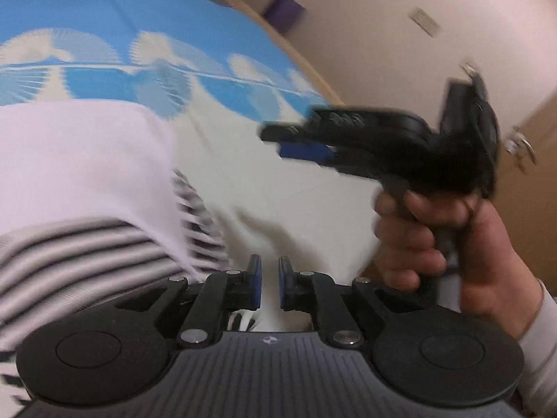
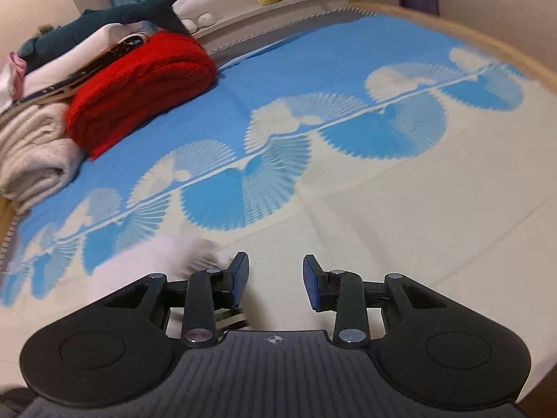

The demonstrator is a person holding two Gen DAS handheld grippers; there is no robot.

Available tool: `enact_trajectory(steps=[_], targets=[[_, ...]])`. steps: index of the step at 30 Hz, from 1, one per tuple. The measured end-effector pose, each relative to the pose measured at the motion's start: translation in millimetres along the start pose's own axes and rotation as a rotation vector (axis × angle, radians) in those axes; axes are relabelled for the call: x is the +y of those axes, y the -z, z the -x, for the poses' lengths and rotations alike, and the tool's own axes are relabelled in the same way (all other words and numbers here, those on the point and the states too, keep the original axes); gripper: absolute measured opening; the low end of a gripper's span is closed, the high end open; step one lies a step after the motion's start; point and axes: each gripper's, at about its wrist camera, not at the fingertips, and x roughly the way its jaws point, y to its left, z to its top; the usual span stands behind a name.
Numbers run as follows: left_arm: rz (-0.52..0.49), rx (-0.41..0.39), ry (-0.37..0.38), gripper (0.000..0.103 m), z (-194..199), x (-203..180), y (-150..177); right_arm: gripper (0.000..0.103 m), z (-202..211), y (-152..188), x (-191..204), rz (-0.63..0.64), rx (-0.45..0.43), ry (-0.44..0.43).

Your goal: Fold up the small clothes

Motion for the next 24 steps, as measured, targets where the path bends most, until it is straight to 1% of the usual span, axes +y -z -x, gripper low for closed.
enact_trajectory(steps=[1,2,3,4,6,8,10,11,12,13,14,15,16,17,18,19,21,22,23,24], targets=[[0.018,-0.023,-0.019,0.016,9.7,6.9,-4.7,0.036,-2.9,1.2,1.6,-0.003,0.009,-0.02],[0.034,-0.055,-0.044,0.025,21.8,14.6,-9.8,0.036,-6.4,2.2,4.2,-0.004,0.024,-0.04],[0.048,-0.088,-0.077,0.031,35.0,22.6,-13.7,0.036,-11.0,3.0,7.4,-0.01,0.044,-0.065],[0.067,-0.117,-0.121,0.032,47.6,32.5,-16.9,0.036,-16.0,4.1,11.2,-0.017,0.064,-0.097],[0.13,-0.134,-0.211,0.032,65.1,51.9,-20.3,0.036,-25.2,7.2,19.2,-0.02,0.088,-0.152],[0.207,-0.115,-0.282,0.032,73.5,72.8,-19.2,0.036,-37.6,12.4,28.3,-0.017,0.126,-0.17],[0.252,-0.077,-0.34,0.034,78.2,88.8,-14.1,0.037,-54.2,19.8,36.9,-0.013,0.166,-0.172],[0.26,-0.063,-0.357,0.042,80.8,94.7,-12.2,0.037,-61.8,22.1,40.5,-0.01,0.189,-0.159],[0.264,-0.05,-0.365,0.053,83.0,98.1,-9.3,0.037,-68.8,22.8,43.7,-0.011,0.203,-0.146],[0.267,-0.036,-0.367,0.059,84.1,100.1,-8.8,0.037,-74.2,21.8,47.3,-0.016,0.2,-0.144],[0.265,-0.02,-0.361,0.068,82.6,101.7,-8.0,0.037,-77.3,20.8,50.0,-0.021,0.193,-0.144],[0.259,-0.002,-0.353,0.071,82.0,102.5,-5.8,0.037,-80.4,19.4,51.4,-0.03,0.184,-0.142],[0.255,0.014,-0.343,0.072,82.5,102.1,-3.9,0.03,-83.9,17.9,52.4,-0.043,0.181,-0.143],[0.257,0.031,-0.334,0.072,78.6,105.7,-1.8,0.018,-86.8,16.2,52.8,-0.059,0.178,-0.153],[0.263,0.046,-0.33,0.072,76.1,106.9,-0.2,0.003,-87.0,14.0,52.5,-0.074,0.161,-0.158],[0.268,0.057,-0.33,0.072,73.3,108.9,2.9,0.002,-82.3,9.7,52.3,-0.09,0.105,-0.161],[0.273,0.066,-0.329,0.073,68.4,113.0,6.9,0.002,-64.6,-0.3,51.5,-0.117,-0.044,-0.213],[0.269,0.069,-0.316,0.075,68.5,111.4,14.5,0.002,-53.8,-4.0,52.4,-0.123,-0.129,-0.236],[0.263,0.072,-0.299,0.076,65.3,109.8,17.0,0.002,-44.5,-6.2,54.8,-0.112,-0.207,-0.245],[0.239,0.09,-0.296,0.076,59.9,107.2,18.6,0.002,-41.4,-6.8,58.0,-0.088,-0.247,-0.225]])
